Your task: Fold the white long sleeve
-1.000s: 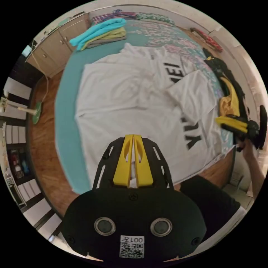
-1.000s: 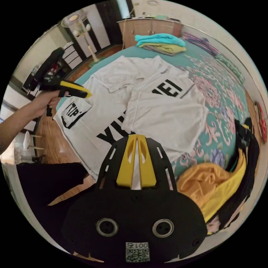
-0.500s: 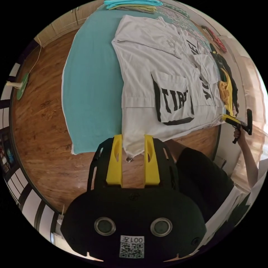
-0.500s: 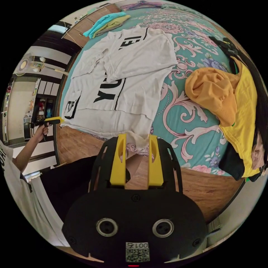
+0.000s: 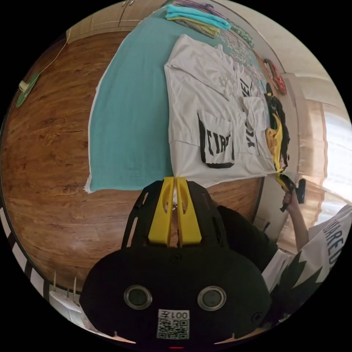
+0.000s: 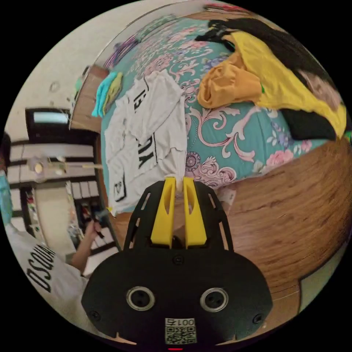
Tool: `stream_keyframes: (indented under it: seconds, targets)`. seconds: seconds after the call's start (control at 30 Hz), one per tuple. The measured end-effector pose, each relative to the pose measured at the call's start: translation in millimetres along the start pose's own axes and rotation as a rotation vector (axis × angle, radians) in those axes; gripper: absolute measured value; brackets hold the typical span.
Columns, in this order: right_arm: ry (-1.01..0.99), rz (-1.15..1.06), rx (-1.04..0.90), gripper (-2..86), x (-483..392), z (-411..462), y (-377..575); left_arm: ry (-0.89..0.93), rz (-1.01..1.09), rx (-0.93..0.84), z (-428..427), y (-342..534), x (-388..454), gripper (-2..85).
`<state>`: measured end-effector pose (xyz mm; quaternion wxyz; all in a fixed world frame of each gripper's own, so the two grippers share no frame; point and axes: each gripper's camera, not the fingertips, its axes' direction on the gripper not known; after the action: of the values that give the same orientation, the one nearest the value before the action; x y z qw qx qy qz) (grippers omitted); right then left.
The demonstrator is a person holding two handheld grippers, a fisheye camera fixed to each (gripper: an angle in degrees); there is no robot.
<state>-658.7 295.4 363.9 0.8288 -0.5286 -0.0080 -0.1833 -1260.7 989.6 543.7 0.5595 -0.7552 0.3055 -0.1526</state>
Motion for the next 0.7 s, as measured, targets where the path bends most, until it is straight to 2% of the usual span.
stream_keyframes:
  seconds: [0.07,0.13,0.23,0.3,0.43,0.53,0.6,0.7]
  targets:
    - [-0.221,0.184,0.056,2.2,30,-5,10,0.025,-0.004,0.007,-2,2,-11,-0.9]
    - [-0.293,0.249,0.076,2.2,49,-4,19,0.032,0.003,0.002,-1,2,-19,-0.9]
    - [0.01,0.078,0.007,2.2,56,9,23,0.01,0.009,-0.03,7,-1,-34,-0.9]
    - [0.253,-0.141,-0.031,2.2,49,29,28,-0.009,0.008,-0.053,15,-6,-44,-0.9]
    - [0.413,-0.273,-0.036,2.1,27,44,31,0.004,-0.008,-0.072,11,-17,-52,-0.9]
    - [0.244,-0.218,-0.02,2.0,17,30,22,0.03,0.006,-0.052,-9,-29,-56,-0.9]
    - [0.019,-0.149,0.023,1.8,25,13,11,0.046,0.03,-0.05,-24,-40,-60,-0.9]
    - [-0.195,-0.035,0.029,1.7,51,9,6,0.041,0.071,-0.068,-32,-53,-65,-1.0]
